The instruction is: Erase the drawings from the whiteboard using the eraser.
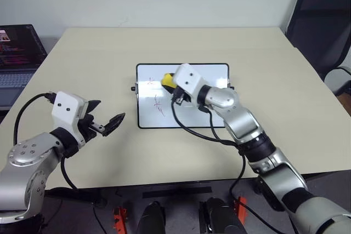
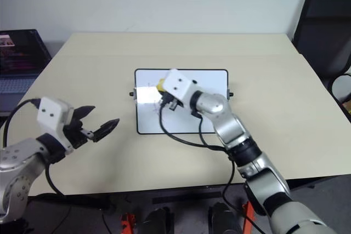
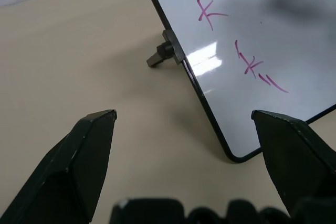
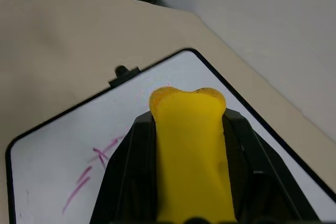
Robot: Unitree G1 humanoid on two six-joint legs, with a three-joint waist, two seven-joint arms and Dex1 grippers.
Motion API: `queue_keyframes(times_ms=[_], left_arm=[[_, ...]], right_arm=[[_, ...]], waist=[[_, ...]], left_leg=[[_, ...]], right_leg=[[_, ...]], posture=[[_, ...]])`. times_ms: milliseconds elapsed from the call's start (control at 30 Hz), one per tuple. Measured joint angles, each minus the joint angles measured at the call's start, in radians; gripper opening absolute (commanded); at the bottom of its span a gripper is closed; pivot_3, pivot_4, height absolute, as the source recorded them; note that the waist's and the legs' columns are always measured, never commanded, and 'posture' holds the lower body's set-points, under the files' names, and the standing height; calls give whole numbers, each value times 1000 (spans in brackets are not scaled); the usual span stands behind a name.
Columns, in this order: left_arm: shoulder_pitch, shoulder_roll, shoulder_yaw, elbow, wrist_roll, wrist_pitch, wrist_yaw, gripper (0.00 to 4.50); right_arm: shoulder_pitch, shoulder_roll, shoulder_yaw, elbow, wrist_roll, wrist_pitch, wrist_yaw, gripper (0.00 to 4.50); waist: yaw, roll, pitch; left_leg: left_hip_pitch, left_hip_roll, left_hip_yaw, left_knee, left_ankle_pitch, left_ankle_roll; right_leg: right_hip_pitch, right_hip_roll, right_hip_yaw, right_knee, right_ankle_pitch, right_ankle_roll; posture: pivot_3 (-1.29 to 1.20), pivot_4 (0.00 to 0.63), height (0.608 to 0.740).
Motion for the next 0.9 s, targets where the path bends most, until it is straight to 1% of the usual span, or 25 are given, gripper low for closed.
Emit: queue_keyframes(times_ms=[133, 300, 500, 767, 900], left_arm=[[-23, 11, -13, 29, 4, -1, -16, 4500], [-34, 12, -27, 41, 9, -4, -28, 4500], [-37, 12, -33, 42, 22, -6, -34, 4500], [-36, 9, -55, 42, 26, -10, -35, 4500], [-37, 9, -59, 42, 28, -19, -34, 4500]], right_arm=[[-117, 54, 50, 201, -60, -61, 15, 1263], [-300, 121, 61, 503, -110, -176, -2, 1263], [-418, 159, 52, 802, -152, -287, -57, 1263], [-480, 187, 46, 945, -203, -348, -14, 1257], [-508, 209, 44, 991, -235, -374, -122, 1257]], waist=[[-1, 0, 0], [-3, 0, 0], [-2, -1, 0], [-4, -1, 1], [-4, 0, 1]], left_leg=[[0, 0, 0, 0, 0, 0], [0, 0, 0, -1, 0, 0], [0, 0, -1, -1, 0, 0], [0, 0, -2, -1, 0, 0], [0, 0, -2, 0, 0, 0]], right_leg=[[0, 0, 0, 0, 1, 0], [-1, 0, -1, 0, 2, 1], [0, 0, -1, 0, 2, 1], [0, 0, -2, 1, 0, -1], [0, 0, -2, 2, 0, -1]], posture=[[0, 150, 740], [0, 150, 740], [0, 150, 740], [0, 150, 740], [0, 150, 740]])
